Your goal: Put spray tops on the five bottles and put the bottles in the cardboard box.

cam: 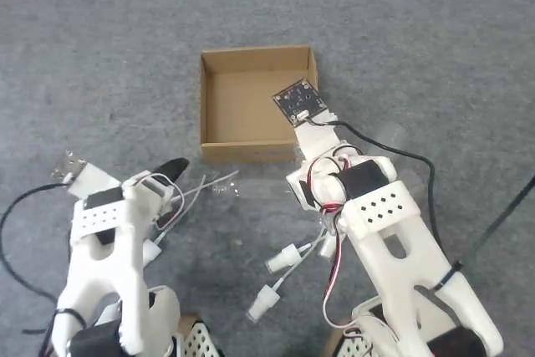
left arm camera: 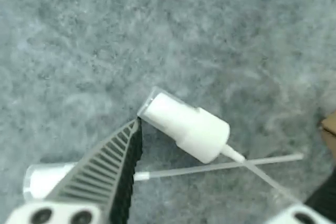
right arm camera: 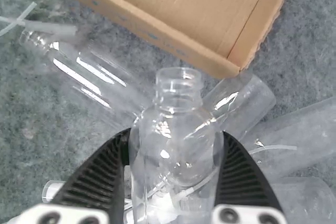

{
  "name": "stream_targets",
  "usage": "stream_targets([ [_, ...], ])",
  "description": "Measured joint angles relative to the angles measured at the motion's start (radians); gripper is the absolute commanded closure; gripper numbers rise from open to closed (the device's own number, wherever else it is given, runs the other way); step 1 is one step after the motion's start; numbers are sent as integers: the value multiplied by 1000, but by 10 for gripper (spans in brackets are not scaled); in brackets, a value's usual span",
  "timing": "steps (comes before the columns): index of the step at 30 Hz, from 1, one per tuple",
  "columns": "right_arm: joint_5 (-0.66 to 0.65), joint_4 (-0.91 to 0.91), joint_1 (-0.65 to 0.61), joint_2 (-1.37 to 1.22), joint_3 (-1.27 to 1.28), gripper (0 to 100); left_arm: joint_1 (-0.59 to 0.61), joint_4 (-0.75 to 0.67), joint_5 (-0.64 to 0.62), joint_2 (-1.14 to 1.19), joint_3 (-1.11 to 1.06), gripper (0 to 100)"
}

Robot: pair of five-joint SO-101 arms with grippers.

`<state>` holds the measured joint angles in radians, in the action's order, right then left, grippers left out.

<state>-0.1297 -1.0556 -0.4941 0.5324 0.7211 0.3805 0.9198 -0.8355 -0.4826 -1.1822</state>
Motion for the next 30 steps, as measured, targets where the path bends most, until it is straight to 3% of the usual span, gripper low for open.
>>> stream_targets([
  [10,0,0,0,0,0,894,0,-64,-17,0,-8,664],
  [30,0,0,0,0,0,894,15,-144,-74,0,-8,674],
])
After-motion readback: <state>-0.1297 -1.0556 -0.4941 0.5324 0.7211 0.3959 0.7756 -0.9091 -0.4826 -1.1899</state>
